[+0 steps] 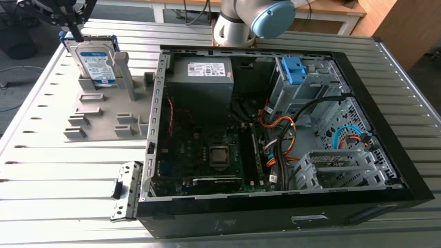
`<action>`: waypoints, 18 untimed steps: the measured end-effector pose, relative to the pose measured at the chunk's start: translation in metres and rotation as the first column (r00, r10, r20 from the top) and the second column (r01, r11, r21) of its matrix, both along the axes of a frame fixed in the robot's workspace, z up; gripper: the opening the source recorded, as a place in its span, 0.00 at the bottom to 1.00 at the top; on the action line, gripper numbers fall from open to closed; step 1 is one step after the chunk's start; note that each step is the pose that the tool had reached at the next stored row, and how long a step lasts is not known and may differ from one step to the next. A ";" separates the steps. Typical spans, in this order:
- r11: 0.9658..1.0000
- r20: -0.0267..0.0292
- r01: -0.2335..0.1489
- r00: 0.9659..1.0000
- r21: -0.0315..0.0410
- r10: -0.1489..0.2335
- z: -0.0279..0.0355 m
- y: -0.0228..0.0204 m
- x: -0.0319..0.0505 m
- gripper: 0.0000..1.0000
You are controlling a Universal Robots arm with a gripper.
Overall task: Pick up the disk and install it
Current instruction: 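Pick up the disk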
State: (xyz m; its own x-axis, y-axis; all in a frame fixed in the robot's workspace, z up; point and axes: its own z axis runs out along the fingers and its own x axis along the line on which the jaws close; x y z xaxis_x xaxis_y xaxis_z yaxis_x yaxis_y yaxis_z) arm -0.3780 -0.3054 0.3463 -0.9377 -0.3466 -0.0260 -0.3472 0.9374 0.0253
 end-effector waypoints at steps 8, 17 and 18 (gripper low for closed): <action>1.000 0.000 -0.026 1.000 0.000 0.026 0.0000 0.0000 0.0000 0.11; 0.999 0.000 -0.052 0.999 0.000 0.052 0.0000 0.0000 0.0000 0.11; 0.999 0.000 -0.055 0.999 0.000 0.055 0.0000 0.0000 0.0000 0.11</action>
State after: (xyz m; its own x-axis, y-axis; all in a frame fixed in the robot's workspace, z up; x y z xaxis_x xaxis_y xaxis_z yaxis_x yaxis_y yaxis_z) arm -0.3780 -0.3054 0.3464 -0.9174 -0.3972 -0.0259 -0.3978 0.9171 0.0253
